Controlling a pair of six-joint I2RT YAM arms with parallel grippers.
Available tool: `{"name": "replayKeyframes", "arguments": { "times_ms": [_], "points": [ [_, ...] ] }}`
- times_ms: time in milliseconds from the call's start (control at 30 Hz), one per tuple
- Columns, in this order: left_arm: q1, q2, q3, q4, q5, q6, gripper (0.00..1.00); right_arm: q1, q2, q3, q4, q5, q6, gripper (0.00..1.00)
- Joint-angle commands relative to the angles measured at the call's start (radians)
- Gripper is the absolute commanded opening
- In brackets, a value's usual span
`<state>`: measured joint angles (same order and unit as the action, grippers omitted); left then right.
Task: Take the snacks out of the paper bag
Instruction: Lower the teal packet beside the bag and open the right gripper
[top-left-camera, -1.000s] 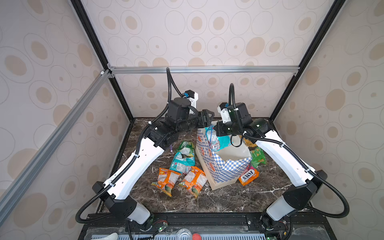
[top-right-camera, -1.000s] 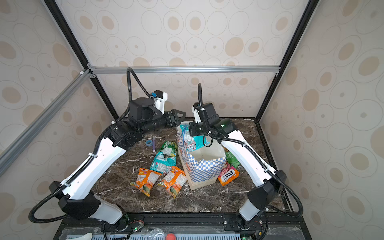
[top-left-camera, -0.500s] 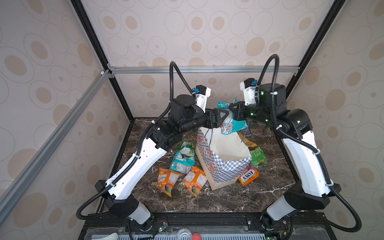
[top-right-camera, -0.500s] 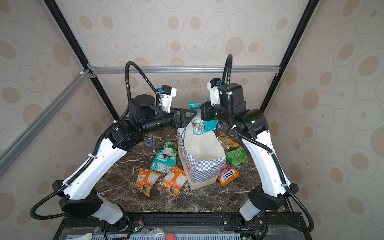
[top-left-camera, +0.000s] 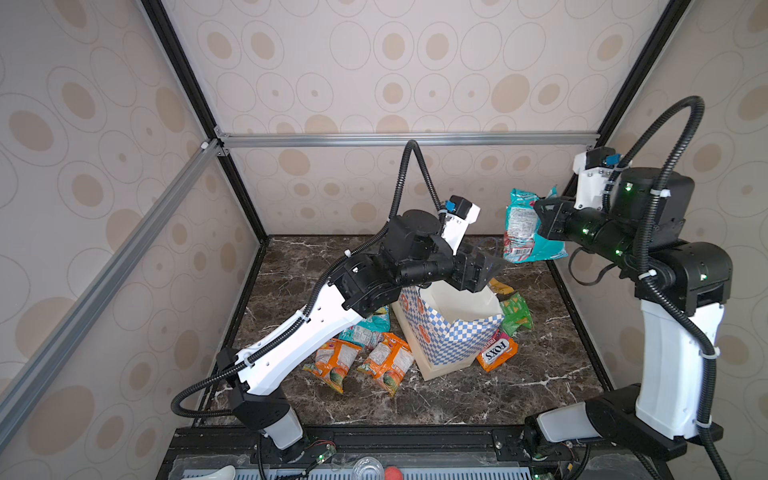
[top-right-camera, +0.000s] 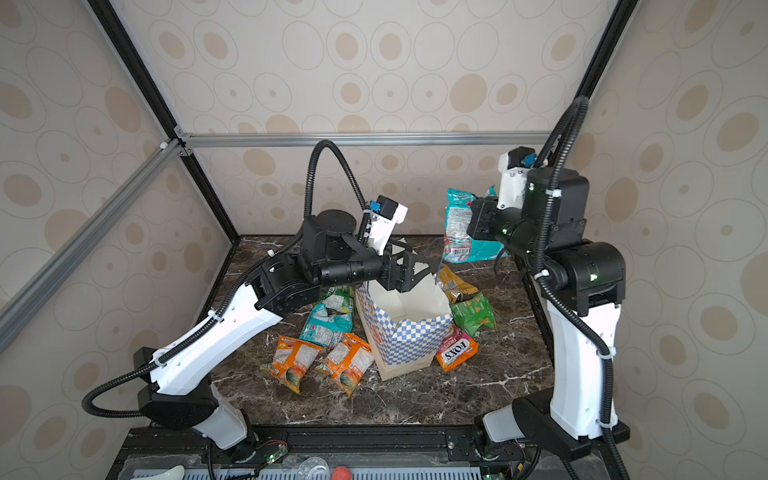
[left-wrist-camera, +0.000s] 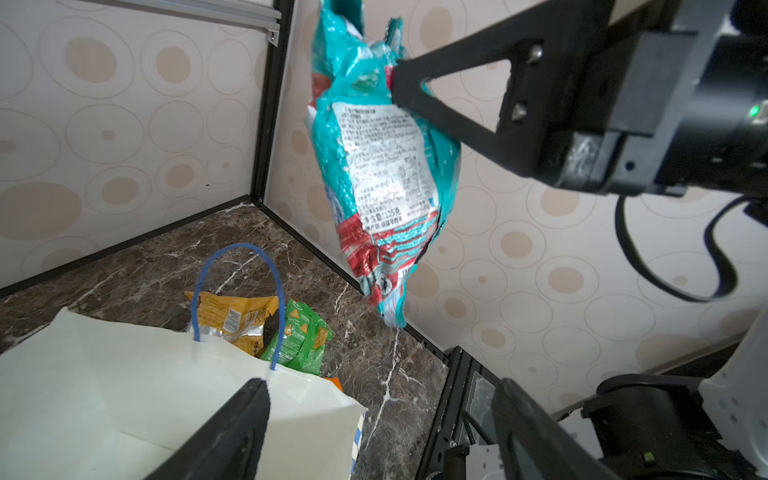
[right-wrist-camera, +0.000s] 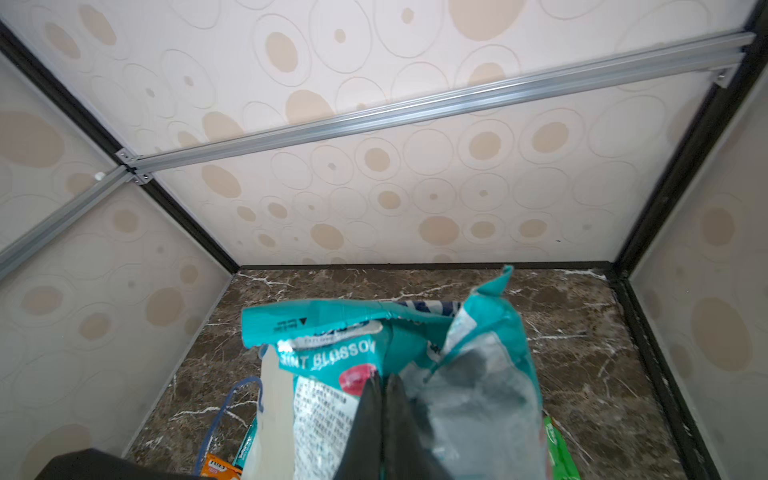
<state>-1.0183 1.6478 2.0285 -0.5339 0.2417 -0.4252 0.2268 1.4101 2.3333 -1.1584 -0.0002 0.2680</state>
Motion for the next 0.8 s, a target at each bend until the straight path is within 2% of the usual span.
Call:
{"name": "replayKeyframes", "arguments": {
  "times_ms": [0, 67, 200, 367, 533, 667, 767],
  "points": [
    [-0.029, 0.014, 0.057, -0.071, 0.000, 0.085, 0.84, -0.049, -0.055, -0.072, -0.037, 0.056, 0.033, 0.00],
    [-0.041, 0.026, 0.074, -0.120, -0.002, 0.120, 0.84, -0.068, -0.099, -0.150, -0.041, 0.099, 0.060, 0.00],
    [-0.061, 0.041, 0.095, -0.171, -0.012, 0.186, 0.84, -0.087, -0.205, -0.408, -0.014, 0.219, 0.101, 0.00],
    [-0.072, 0.046, 0.078, -0.176, -0.054, 0.234, 0.86, -0.124, -0.290, -0.713, 0.044, 0.250, 0.176, 0.00],
    [-0.078, 0.034, 0.054, -0.171, -0.123, 0.253, 0.87, -0.170, -0.302, -0.981, 0.231, 0.144, 0.237, 0.00],
    [-0.077, -0.006, 0.009, -0.129, -0.186, 0.268, 0.87, -0.197, -0.220, -1.145, 0.424, 0.069, 0.293, 0.00],
    [-0.078, -0.040, -0.034, -0.096, -0.236, 0.261, 0.88, -0.199, -0.111, -1.167, 0.568, -0.095, 0.308, 0.00]
  ]
}}
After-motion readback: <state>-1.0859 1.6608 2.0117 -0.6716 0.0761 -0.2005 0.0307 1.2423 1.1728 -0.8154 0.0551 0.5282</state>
